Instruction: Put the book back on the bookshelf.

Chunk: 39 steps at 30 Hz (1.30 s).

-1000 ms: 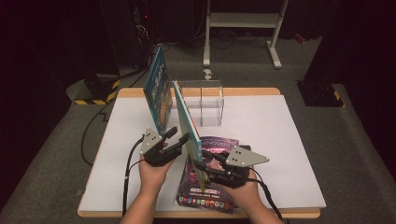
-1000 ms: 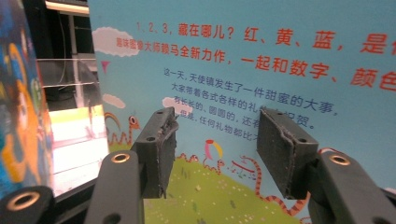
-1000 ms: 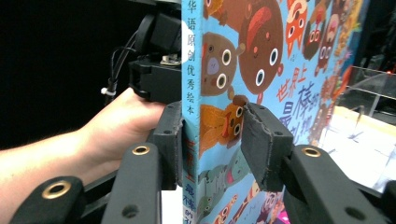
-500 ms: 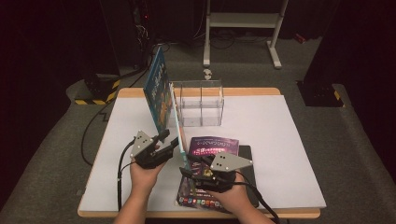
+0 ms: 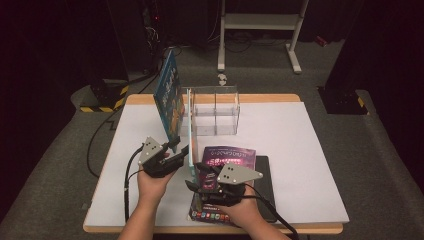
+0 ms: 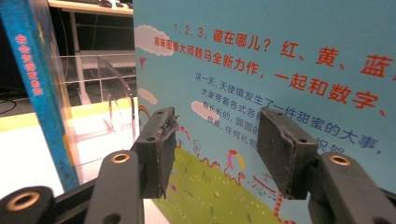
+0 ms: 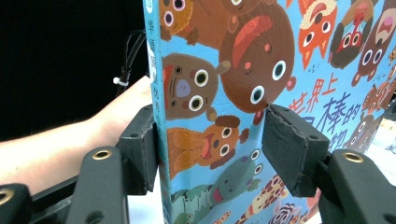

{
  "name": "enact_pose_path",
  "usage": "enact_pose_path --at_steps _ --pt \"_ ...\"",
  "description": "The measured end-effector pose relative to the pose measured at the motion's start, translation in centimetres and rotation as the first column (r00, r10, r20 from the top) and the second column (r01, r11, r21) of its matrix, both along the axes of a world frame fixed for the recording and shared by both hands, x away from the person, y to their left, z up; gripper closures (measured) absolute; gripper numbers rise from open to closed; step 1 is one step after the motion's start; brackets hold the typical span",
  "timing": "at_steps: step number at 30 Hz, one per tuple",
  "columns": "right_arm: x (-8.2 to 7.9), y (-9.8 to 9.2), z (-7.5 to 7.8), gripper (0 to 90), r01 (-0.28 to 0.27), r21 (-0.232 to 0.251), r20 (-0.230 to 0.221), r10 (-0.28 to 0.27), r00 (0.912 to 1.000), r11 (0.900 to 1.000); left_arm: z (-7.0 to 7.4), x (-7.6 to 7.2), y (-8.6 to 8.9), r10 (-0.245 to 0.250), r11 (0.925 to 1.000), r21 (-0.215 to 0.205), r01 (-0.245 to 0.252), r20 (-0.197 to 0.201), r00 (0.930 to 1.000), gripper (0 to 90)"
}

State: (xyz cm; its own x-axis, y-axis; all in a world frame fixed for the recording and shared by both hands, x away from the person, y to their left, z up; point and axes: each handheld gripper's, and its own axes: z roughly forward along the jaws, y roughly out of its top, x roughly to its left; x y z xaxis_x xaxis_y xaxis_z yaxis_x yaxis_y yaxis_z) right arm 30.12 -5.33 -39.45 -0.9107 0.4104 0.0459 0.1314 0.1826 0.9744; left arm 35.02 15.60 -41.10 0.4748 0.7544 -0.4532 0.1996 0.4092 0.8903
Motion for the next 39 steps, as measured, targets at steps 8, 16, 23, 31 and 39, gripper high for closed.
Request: enact_pose_path --at_steps 8,16,23,31,39 --pt "-0.3 0.2 -0.4 39.3 0.009 0.011 -0.004 -0.009 0.9999 1.0 0.2 -2.6 1.4 0.002 1.0 0.009 -0.003 0.022 0.9997 42.7" --pt "-0.4 0.1 -0.7 39.1 0.011 0.023 0.002 -0.011 0.9999 1.0 2.3 -7.8 1.4 -0.004 1.0 -0.004 0.005 0.092 0.9958 37.2" --pt "-0.5 0.4 -0.8 39.0 0.007 0.019 0.008 -0.007 0.9999 1.0 3.9 -10.9 0.6 -0.057 0.9978 -0.026 0.061 0.145 0.9877 33.2" --pt "-0.5 0.4 -1.0 39.1 0.006 0.023 0.01 -0.006 0.9999 1.0 4.3 -12.5 -1.0 -0.09 0.9953 -0.019 0.094 0.168 0.9816 30.3" --pt "-0.6 0.7 -1.1 39.1 0.001 0.019 0.012 -0.002 0.9999 1.0 4.1 -10.9 -3.3 -0.064 0.9979 0.014 0.063 0.142 0.9877 34.4"
